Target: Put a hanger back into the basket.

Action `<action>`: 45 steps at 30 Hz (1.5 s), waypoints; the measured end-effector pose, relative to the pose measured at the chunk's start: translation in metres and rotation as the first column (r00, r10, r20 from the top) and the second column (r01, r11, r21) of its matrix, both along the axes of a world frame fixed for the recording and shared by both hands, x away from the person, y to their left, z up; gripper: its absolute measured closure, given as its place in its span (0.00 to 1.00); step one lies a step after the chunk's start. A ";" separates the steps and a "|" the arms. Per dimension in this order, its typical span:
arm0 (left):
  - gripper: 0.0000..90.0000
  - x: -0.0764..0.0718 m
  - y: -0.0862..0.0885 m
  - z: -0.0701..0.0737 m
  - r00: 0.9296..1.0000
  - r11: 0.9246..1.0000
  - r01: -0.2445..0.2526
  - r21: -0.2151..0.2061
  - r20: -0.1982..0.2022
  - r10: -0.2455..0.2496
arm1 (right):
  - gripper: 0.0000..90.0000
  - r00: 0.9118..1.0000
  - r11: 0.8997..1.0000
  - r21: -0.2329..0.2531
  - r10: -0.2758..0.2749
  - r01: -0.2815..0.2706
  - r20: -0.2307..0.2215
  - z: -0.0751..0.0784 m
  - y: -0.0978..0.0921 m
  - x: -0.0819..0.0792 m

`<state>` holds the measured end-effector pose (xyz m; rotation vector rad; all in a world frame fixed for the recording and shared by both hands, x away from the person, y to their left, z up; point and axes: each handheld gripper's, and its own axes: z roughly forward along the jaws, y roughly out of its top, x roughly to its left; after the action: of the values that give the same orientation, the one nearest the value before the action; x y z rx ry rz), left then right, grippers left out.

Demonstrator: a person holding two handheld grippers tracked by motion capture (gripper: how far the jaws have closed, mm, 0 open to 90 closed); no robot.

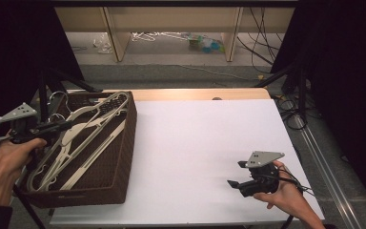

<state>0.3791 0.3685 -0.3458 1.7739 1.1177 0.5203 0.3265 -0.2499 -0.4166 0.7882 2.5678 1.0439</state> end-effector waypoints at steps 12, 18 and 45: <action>0.95 0.012 -0.011 -0.025 0.996 1.000 0.012 0.022 -0.091 -0.010 | 0.29 1.000 1.000 -0.004 -0.002 0.002 -0.012 -0.002 0.000 0.000; 0.95 0.019 -0.013 -0.039 0.992 1.000 -0.014 -0.003 -0.128 0.013 | 0.29 1.000 1.000 -0.004 -0.003 0.003 -0.006 -0.002 0.000 0.001; 0.90 0.022 0.004 -0.058 0.976 0.990 -0.132 0.046 -0.170 0.138 | 0.29 1.000 1.000 0.004 -0.007 0.007 0.000 -0.004 0.001 0.000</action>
<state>0.4014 0.3725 -0.4041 1.8082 1.3647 0.4758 0.3261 -0.2487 -0.4210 0.7969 2.5622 1.0471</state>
